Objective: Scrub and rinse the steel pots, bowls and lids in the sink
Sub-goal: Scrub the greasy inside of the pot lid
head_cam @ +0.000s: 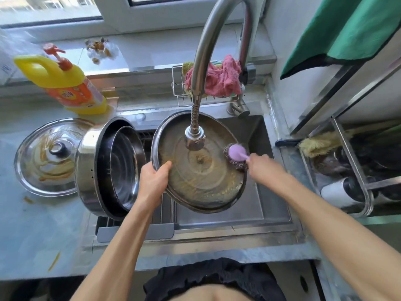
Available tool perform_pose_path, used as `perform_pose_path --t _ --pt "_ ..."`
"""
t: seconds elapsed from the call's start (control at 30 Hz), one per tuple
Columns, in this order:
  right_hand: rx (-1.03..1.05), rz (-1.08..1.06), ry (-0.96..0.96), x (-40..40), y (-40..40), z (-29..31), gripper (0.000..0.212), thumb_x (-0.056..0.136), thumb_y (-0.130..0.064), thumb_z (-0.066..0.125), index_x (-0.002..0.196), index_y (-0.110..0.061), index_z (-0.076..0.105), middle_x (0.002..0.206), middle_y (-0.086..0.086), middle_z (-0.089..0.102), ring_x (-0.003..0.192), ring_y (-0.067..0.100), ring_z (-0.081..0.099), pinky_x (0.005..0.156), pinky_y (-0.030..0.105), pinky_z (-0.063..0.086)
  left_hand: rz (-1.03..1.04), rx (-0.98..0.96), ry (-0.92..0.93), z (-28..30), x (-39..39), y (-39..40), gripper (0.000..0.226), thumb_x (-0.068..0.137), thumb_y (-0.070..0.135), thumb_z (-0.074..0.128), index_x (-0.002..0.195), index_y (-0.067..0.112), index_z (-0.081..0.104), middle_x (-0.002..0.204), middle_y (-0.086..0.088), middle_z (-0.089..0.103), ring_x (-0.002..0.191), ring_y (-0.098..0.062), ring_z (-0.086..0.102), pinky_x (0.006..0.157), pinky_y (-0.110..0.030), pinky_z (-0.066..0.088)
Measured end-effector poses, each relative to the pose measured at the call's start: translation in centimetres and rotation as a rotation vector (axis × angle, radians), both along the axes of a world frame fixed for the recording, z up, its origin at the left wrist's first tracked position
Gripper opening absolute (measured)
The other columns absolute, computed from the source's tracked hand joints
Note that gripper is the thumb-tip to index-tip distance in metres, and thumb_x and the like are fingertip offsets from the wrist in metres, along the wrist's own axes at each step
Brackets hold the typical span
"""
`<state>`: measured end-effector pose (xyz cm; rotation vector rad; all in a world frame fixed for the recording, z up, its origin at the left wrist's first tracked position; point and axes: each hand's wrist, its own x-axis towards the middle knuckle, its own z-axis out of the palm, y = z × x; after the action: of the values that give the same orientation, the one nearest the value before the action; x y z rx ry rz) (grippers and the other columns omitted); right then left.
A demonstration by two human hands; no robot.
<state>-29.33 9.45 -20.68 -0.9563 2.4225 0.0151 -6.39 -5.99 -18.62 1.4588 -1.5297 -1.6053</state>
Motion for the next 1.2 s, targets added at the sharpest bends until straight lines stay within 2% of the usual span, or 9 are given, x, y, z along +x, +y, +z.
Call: perform_pose_path --t 0.2,0.3,0.4,0.47,0.63,0.77,0.87,1.0,1.2 --pt "-0.037 0.193 -0.144 5.7 0.6 1.1 0.031 0.104 -0.028 0.031 0.118 -0.009 0.052 0.111 0.018 0.061 0.097 0.037 0.060 0.072 0.039 0.042 0.149 0.012 -0.033 -0.7 -0.7 0.6 0.019 0.095 0.010 0.060 0.082 0.018 0.071 0.085 0.001 0.074 0.090 -0.021 0.071 0.081 -0.037 0.060" --pt "0.021 -0.036 -0.064 3.2 0.6 1.2 0.038 0.106 -0.029 0.029 0.127 -0.009 0.053 0.120 0.020 0.059 0.108 0.038 0.059 0.082 0.040 0.045 0.204 -0.016 -0.016 -0.7 -0.8 0.9 0.020 0.095 0.010 0.059 0.080 0.017 0.069 0.081 0.004 0.071 0.081 -0.014 0.067 0.075 -0.031 0.056" --pt "-0.035 0.087 -0.138 7.1 0.2 1.9 0.034 0.100 -0.012 0.035 0.128 -0.007 0.054 0.113 0.020 0.063 0.102 0.037 0.062 0.076 0.038 0.045 0.179 -0.073 -0.022 -0.7 -1.5 2.3 0.018 0.096 0.010 0.056 0.085 0.012 0.070 0.077 0.008 0.067 0.072 -0.008 0.060 0.069 -0.027 0.051" --pt "-0.098 0.218 -0.235 9.8 0.7 2.7 0.030 0.102 -0.019 0.033 0.121 -0.007 0.055 0.108 0.021 0.063 0.097 0.038 0.061 0.070 0.036 0.041 0.203 -0.057 -0.033 -1.1 -1.7 3.0 0.020 0.094 0.008 0.055 0.078 0.013 0.066 0.070 0.008 0.061 0.069 -0.012 0.055 0.065 -0.029 0.047" --pt "0.044 0.087 -0.125 5.9 2.6 2.0 0.034 0.104 -0.029 0.032 0.123 -0.011 0.054 0.121 0.019 0.060 0.107 0.038 0.060 0.075 0.037 0.039 0.215 -0.044 -0.001 -1.1 -0.9 3.4 0.021 0.096 0.012 0.056 0.079 0.017 0.067 0.077 0.008 0.067 0.071 -0.006 0.060 0.070 -0.028 0.051" --pt "-0.164 0.301 -0.238 10.5 1.1 3.9 0.034 0.105 -0.035 0.032 0.120 -0.011 0.052 0.113 0.024 0.060 0.101 0.042 0.059 0.072 0.039 0.037 0.134 -0.064 -0.013 -1.7 -0.6 3.9 0.027 0.103 0.028 0.056 0.081 0.018 0.067 0.079 0.006 0.070 0.074 -0.008 0.063 0.075 -0.032 0.052" --pt "-0.293 0.305 -0.094 8.6 -1.8 4.3 0.033 0.105 -0.035 0.032 0.116 -0.010 0.050 0.103 0.026 0.063 0.094 0.045 0.062 0.068 0.041 0.038 -0.001 -0.060 0.015 -1.3 -0.7 3.9 0.034 0.103 0.041 0.054 0.092 0.015 0.072 0.089 -0.002 0.075 0.082 -0.014 0.067 0.077 -0.037 0.055" --pt "-0.375 0.233 0.037 4.8 -5.3 3.3 0.031 0.106 -0.032 0.030 0.113 -0.008 0.048 0.098 0.023 0.064 0.088 0.043 0.064 0.064 0.043 0.043 -0.099 -0.067 0.061 -0.6 -0.5 4.6 0.014 0.103 0.021 0.058 0.099 0.021 0.071 0.091 0.010 0.076 0.089 -0.003 0.072 0.074 -0.020 0.057" --pt "-0.183 0.010 0.132 0.0 -4.3 0.3 0.033 0.106 -0.027 0.030 0.121 -0.005 0.049 0.113 0.021 0.062 0.101 0.041 0.062 0.069 0.040 0.040 0.061 -0.078 0.094 -1.0 0.7 3.9 0.013 0.102 0.020 0.058 0.105 0.020 0.071 0.102 0.001 0.077 0.098 -0.013 0.073 0.089 -0.037 0.059"
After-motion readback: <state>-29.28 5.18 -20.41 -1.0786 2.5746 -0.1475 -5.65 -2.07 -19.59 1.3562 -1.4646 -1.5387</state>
